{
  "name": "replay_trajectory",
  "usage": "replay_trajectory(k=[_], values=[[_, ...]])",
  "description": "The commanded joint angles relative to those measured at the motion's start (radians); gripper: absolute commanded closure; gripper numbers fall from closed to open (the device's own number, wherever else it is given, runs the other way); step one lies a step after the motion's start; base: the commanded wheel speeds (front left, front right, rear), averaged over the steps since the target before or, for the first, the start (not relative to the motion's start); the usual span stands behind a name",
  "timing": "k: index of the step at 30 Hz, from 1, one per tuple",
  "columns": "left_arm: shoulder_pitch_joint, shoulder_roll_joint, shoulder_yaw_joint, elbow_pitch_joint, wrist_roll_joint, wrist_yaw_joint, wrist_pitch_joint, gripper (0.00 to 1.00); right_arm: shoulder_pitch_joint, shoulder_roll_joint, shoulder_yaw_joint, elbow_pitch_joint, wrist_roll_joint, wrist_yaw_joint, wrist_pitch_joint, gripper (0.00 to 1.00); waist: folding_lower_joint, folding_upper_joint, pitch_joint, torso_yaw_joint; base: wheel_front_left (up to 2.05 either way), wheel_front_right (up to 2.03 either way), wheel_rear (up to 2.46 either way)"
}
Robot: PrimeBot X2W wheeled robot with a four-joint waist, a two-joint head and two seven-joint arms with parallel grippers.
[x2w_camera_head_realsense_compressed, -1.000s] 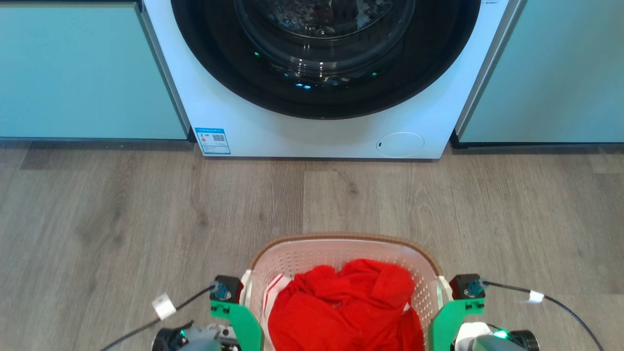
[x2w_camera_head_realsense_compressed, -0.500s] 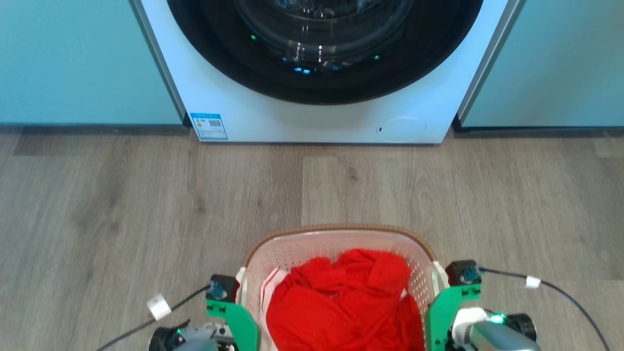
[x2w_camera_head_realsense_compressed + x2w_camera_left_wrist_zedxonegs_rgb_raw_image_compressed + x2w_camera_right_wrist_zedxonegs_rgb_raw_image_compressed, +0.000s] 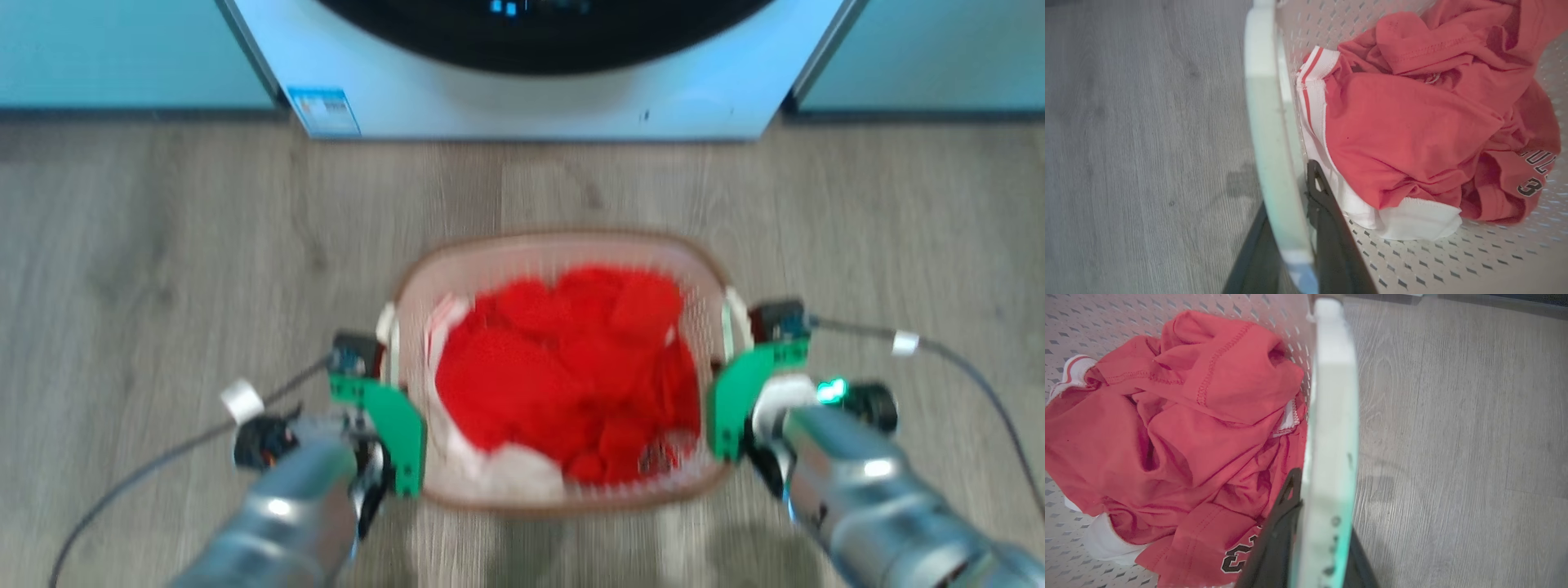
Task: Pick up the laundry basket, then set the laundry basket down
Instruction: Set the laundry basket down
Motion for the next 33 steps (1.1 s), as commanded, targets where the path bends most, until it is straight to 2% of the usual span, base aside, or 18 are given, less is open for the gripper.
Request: replay_trajectory(k=[1, 7, 17, 25, 33], values=[[-0.057, 0.024, 0.007, 0.006, 0.004, 0.008, -0.015, 1.00, -0.047, -0.007, 0.007, -0.011, -0.017, 0.006, -0.026, 1.00, -0.0003, 0.0000, 0.077, -0.004, 0.00, 0.00, 0.00], [-0.189, 0.024, 0.014, -0.006, 0.006, 0.038, -0.047, 1.00, -0.186, -0.007, -0.032, -0.009, -0.063, 0.006, -0.053, 1.00, -0.0003, 0.0000, 0.247, -0.003, 0.00, 0.00, 0.00], [-0.330, 0.024, 0.015, -0.023, 0.012, 0.069, -0.085, 1.00, -0.306, -0.016, -0.186, -0.008, -0.227, 0.006, -0.056, 1.00, -0.0003, 0.0000, 0.463, 0.003, 0.00, 0.00, 0.00], [-0.368, 0.024, 0.004, -0.046, 0.014, 0.087, -0.095, 1.00, -0.322, -0.010, -0.288, -0.008, -0.336, 0.006, -0.058, 1.00, -0.0003, 0.0000, 0.556, 0.005, 0.00, 0.00, 0.00], [-0.380, 0.024, -0.006, -0.059, 0.012, 0.096, -0.099, 1.00, -0.317, -0.007, -0.364, -0.008, -0.412, 0.006, -0.058, 1.00, -0.0003, 0.0000, 0.592, 0.006, 0.00, 0.00, 0.00]])
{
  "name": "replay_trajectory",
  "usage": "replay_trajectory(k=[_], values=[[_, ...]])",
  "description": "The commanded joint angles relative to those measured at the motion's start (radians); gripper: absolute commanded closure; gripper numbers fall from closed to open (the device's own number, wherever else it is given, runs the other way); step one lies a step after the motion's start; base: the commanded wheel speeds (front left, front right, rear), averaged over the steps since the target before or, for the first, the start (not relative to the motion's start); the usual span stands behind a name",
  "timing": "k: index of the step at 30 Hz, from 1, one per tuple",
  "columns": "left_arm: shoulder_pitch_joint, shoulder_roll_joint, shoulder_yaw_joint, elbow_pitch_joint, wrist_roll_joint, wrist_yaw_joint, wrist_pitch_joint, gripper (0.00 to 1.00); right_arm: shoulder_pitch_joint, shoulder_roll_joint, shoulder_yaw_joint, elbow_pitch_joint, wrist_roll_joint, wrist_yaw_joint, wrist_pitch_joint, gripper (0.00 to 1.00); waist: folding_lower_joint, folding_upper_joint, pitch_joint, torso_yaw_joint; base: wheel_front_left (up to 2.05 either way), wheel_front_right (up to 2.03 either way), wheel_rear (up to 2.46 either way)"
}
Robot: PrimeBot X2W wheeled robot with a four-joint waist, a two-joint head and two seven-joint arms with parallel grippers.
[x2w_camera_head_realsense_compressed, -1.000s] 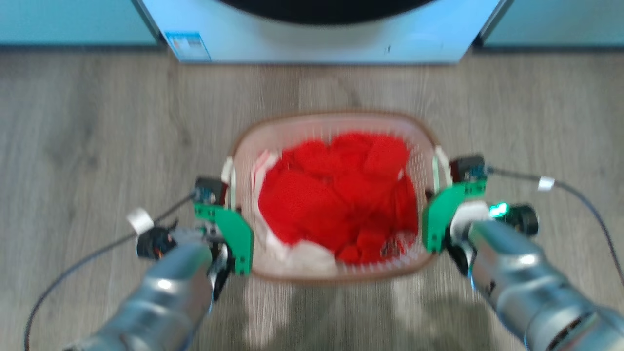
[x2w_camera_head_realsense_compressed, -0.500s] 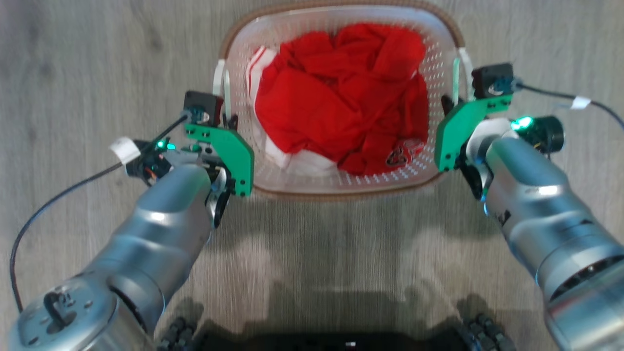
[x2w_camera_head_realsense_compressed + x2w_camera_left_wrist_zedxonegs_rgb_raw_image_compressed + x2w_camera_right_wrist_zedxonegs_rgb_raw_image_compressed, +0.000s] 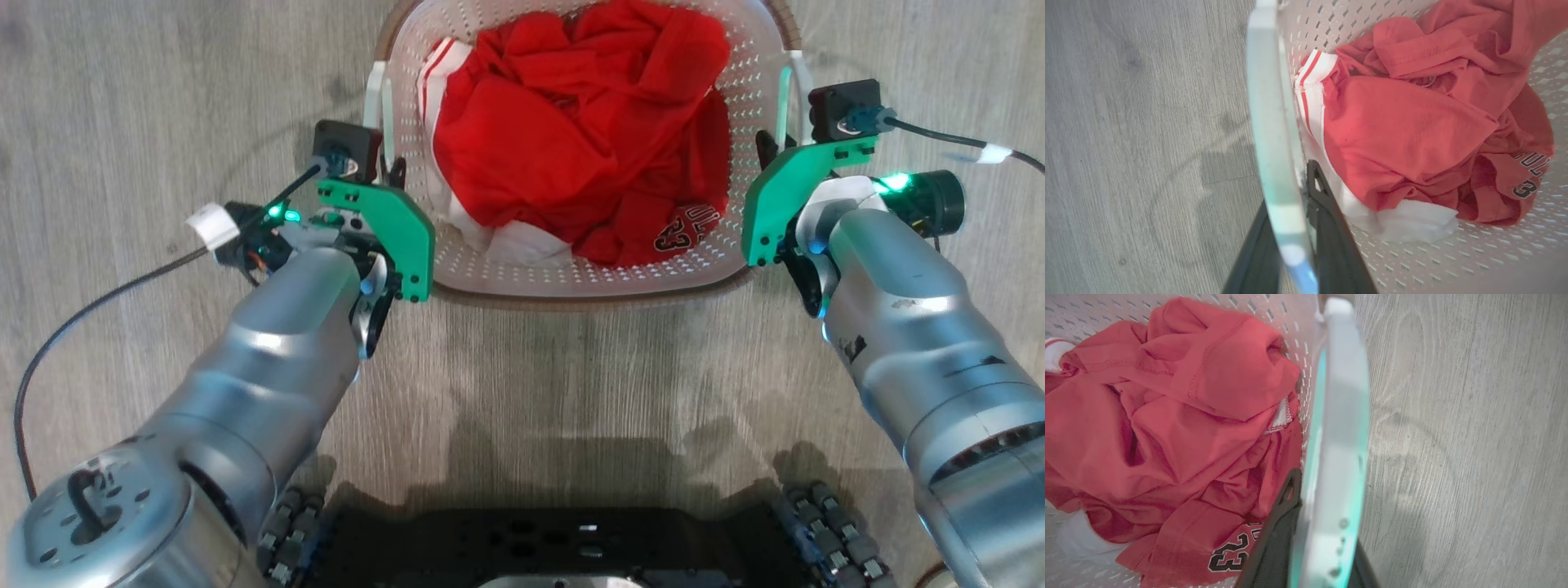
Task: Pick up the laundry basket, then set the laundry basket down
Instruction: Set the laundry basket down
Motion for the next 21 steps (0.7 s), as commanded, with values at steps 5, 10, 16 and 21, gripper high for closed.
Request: replay_trajectory(k=[5, 10, 16, 21], values=[[-0.022, 0.025, -0.012, -0.018, 0.011, 0.011, -0.011, 1.00, 0.014, 0.014, 0.004, -0.013, -0.021, 0.006, -0.017, 1.00, 0.0000, 0.0001, 0.022, 0.005, 0.00, 0.00, 0.00], [-0.025, 0.025, -0.019, -0.027, 0.008, 0.016, -0.010, 1.00, 0.012, 0.014, 0.005, -0.013, -0.021, 0.006, -0.021, 1.00, 0.0000, 0.0001, 0.038, 0.006, 0.00, 0.00, 0.00], [-0.025, 0.025, -0.025, -0.034, 0.000, 0.018, -0.005, 1.00, 0.012, 0.014, 0.007, -0.013, -0.024, 0.006, -0.017, 1.00, 0.0000, 0.0001, 0.047, 0.006, 0.00, 0.00, 0.00], [-0.025, 0.025, -0.029, -0.038, -0.010, 0.018, 0.005, 1.00, 0.013, 0.014, 0.012, -0.013, -0.020, 0.006, -0.013, 0.99, 0.0000, 0.0001, 0.052, 0.007, 0.00, 0.00, 0.00]])
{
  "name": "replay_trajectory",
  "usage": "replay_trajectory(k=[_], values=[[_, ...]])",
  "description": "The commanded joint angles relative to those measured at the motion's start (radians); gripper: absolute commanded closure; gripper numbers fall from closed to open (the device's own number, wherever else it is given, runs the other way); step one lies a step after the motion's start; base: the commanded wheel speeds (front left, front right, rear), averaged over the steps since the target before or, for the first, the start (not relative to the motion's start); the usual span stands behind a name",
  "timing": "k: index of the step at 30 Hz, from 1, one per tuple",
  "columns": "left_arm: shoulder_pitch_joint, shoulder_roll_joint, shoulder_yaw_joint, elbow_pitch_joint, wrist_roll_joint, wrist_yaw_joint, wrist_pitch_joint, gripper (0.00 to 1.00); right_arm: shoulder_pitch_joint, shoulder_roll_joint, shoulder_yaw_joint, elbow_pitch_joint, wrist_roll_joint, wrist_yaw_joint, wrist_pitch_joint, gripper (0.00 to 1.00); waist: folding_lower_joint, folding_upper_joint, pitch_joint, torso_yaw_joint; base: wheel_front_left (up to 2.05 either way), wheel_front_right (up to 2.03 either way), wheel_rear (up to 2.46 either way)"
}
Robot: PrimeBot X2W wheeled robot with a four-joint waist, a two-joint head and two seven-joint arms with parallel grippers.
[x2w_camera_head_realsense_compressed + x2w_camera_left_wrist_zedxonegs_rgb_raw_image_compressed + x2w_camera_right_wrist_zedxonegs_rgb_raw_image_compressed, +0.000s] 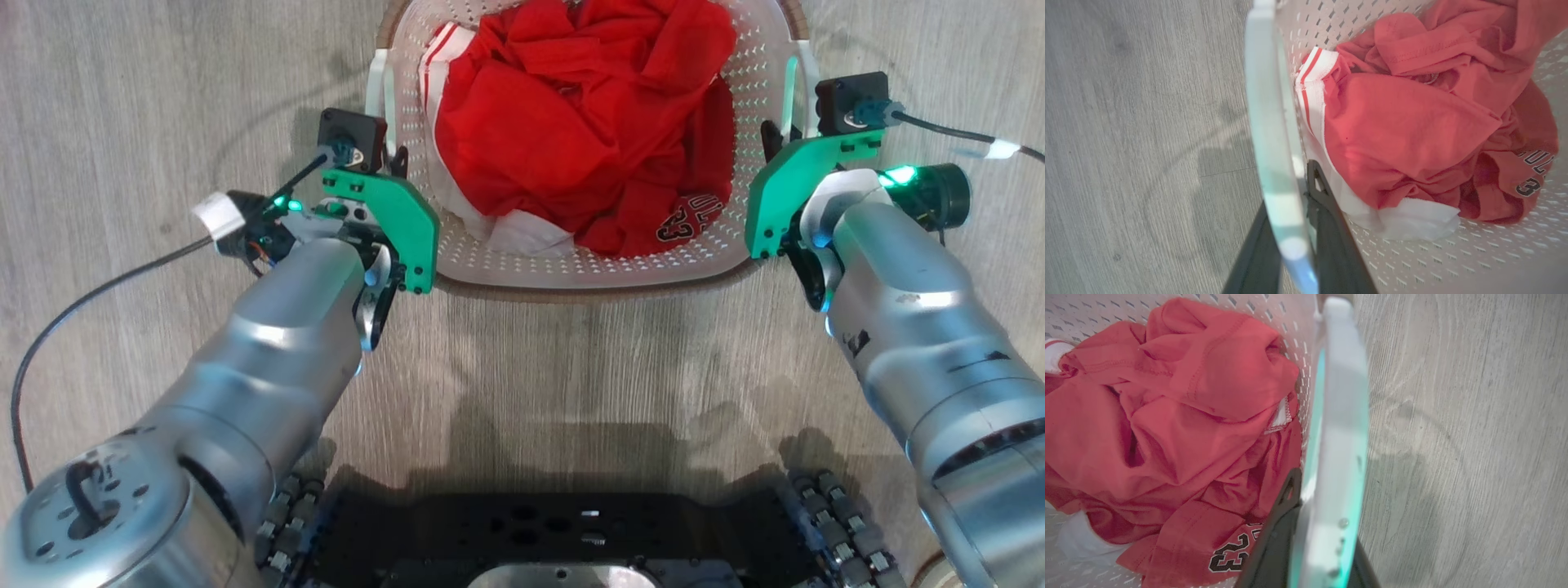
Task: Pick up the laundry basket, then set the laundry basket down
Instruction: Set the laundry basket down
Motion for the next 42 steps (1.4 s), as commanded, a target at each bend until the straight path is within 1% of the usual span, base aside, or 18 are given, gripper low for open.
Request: replay_trajectory(k=[1, 3, 6, 8, 10, 11, 12, 13, 15, 17, 18, 25, 29, 39, 41, 42], values=[[-0.011, 0.021, -0.006, -0.015, -0.002, 0.002, 0.004, 1.00, 0.020, 0.016, 0.023, -0.010, -0.017, 0.006, -0.002, 0.96, 0.0001, 0.0001, 0.001, 0.000, 0.00, 0.00, 0.00], [-0.011, 0.021, -0.007, -0.017, -0.006, 0.003, 0.008, 1.00, 0.021, 0.016, 0.025, -0.010, -0.017, 0.006, 0.001, 0.88, 0.0001, 0.0001, 0.002, 0.000, 0.00, 0.00, 0.00], [-0.008, 0.021, -0.009, -0.019, -0.014, 0.004, 0.019, 1.00, 0.022, 0.016, 0.027, -0.010, -0.016, 0.006, 0.007, 0.86, 0.0001, 0.0001, 0.002, -0.001, 0.00, 0.00, 0.00], [-0.006, 0.021, -0.010, -0.022, -0.020, 0.004, 0.027, 1.00, 0.022, 0.016, 0.028, -0.010, -0.016, 0.006, 0.009, 0.81, 0.0001, 0.0001, 0.003, -0.001, 0.00, 0.00, 0.00], [-0.004, 0.021, -0.012, -0.026, -0.025, 0.006, 0.032, 1.00, 0.021, 0.016, 0.028, -0.010, -0.016, 0.006, 0.010, 0.69, 0.0001, 0.0001, 0.003, -0.001, 0.00, 0.00, 0.00], [-0.004, 0.021, -0.012, -0.027, -0.026, 0.007, 0.034, 1.00, 0.021, 0.016, 0.028, -0.010, -0.017, 0.006, 0.010, 0.58, 0.0001, 0.0001, 0.003, -0.001, 0.00, 0.00, 0.00], [-0.003, 0.021, -0.013, -0.027, -0.029, 0.008, 0.035, 0.97, 0.021, 0.016, 0.028, -0.010, -0.017, 0.006, 0.010, 0.33, 0.0001, 0.0001, 0.002, -0.001, 0.00, 0.00, 0.00], [-0.002, 0.021, -0.013, -0.028, -0.031, 0.009, 0.036, 0.89, 0.022, 0.016, 0.027, -0.010, -0.017, 0.006, 0.010, 0.00, 0.0001, 0.0001, 0.001, -0.001, 0.00, 0.00, 0.00], [0.001, 0.021, -0.014, -0.029, -0.039, 0.011, 0.039, 0.58, 0.022, 0.016, 0.026, -0.010, -0.019, 0.006, 0.009, 0.00, 0.0001, 0.0001, -0.003, -0.002, 0.00, 0.00, 0.00], [0.004, 0.021, -0.014, -0.029, -0.045, 0.013, 0.042, 0.16, 0.023, 0.016, 0.025, -0.010, -0.022, 0.006, 0.008, 0.00, 0.0001, 0.0001, -0.009, -0.001, 0.00, 0.00, 0.00], [0.006, 0.021, -0.015, -0.029, -0.049, 0.015, 0.044, 0.00, 0.023, 0.016, 0.025, -0.010, -0.024, 0.006, 0.007, 0.00, 0.0001, 0.0001, -0.012, -0.001, 0.00, 0.00, 0.00], [0.013, 0.021, -0.017, -0.017, -0.060, 0.018, 0.049, 0.00, 0.020, 0.016, 0.017, -0.010, -0.034, 0.006, -0.012, 0.00, 0.0001, 0.0001, -0.038, -0.002, 0.00, 0.00, 0.00], [0.013, 0.021, -0.018, -0.006, -0.061, 0.019, 0.026, 0.00, 0.022, 0.016, -0.003, -0.010, -0.055, 0.006, -0.028, 0.00, 0.0001, 0.0001, -0.066, -0.004, 0.00, 0.00, 0.00], [0.015, 0.021, -0.003, 0.003, -0.051, 0.003, -0.033, 0.00, 0.037, 0.016, -0.135, -0.010, -0.173, 0.006, -0.080, 0.00, 0.0001, 0.0001, -0.189, -0.006, 0.00, 0.00, 0.00], [0.013, 0.021, 0.010, -0.007, -0.035, 0.002, -0.036, 0.00, 0.040, 0.016, -0.162, -0.010, -0.189, 0.006, -0.089, 0.00, 0.0001, 0.0001, -0.221, -0.004, 0.00, 0.00, 0.00], [0.013, 0.021, 0.039, -0.026, -0.005, 0.008, -0.036, 0.00, 0.042, 0.016, -0.188, -0.015, -0.214, 0.006, -0.094, 0.00, 0.0001, 0.0001, -0.255, -0.003, 0.00, 0.00, 0.00]])
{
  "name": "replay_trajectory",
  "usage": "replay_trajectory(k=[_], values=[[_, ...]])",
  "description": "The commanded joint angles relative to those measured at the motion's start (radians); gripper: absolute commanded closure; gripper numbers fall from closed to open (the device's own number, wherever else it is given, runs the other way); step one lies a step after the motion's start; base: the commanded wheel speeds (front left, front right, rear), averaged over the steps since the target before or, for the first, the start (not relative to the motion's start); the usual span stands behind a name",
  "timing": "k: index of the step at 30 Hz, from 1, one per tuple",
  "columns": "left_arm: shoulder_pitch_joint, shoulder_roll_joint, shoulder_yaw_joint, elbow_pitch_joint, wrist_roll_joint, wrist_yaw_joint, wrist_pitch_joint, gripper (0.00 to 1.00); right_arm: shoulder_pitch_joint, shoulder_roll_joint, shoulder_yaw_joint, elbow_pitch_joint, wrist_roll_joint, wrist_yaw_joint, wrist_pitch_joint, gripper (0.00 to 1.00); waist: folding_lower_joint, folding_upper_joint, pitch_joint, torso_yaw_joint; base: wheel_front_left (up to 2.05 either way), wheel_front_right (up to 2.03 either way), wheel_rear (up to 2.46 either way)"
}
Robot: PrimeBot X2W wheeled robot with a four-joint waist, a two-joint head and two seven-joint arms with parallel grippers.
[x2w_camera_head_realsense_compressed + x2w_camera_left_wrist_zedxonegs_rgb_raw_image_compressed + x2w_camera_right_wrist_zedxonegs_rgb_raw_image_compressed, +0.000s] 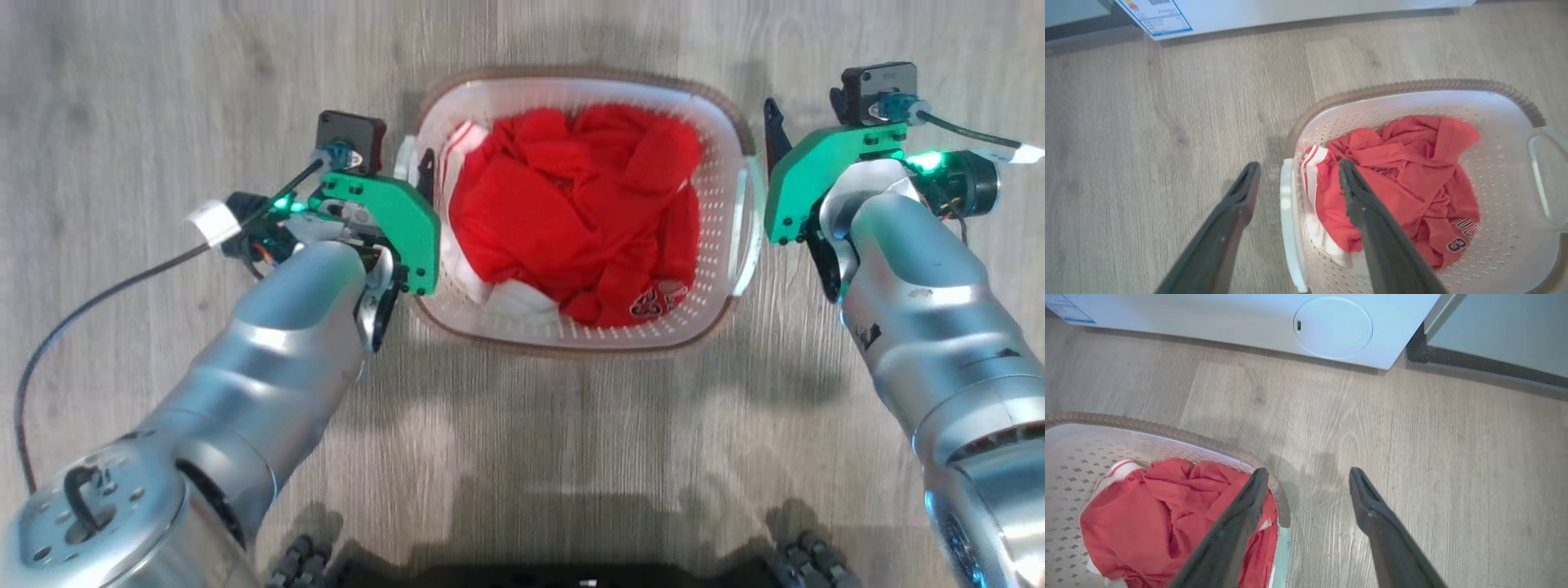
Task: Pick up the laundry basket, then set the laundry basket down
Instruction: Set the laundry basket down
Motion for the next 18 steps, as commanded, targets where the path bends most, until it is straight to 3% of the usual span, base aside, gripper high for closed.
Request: replay_trajectory(k=[1, 10, 18], values=[[0.009, 0.022, 0.034, -0.021, 0.022, 0.009, -0.012, 0.00, 0.050, 0.018, -0.009, -0.039, -0.015, 0.006, -0.012, 0.00, 0.0001, -0.0001, -0.050, 0.002, 0.00, 0.00, 0.00], [0.155, 0.089, 0.328, -0.288, 0.285, 0.073, -0.012, 0.00, 0.226, 0.018, -0.168, -0.345, -0.139, 0.006, -0.013, 0.00, 0.0001, -0.0001, -0.218, 0.007, 0.00, 0.00, 0.00], [0.418, 0.115, 0.606, -0.559, 0.537, 0.097, -0.012, 0.00, 0.406, 0.018, -0.195, -0.560, -0.144, 0.006, -0.013, 0.00, 0.0001, -0.0001, -0.359, 0.010, 0.00, 0.00, 0.00]])
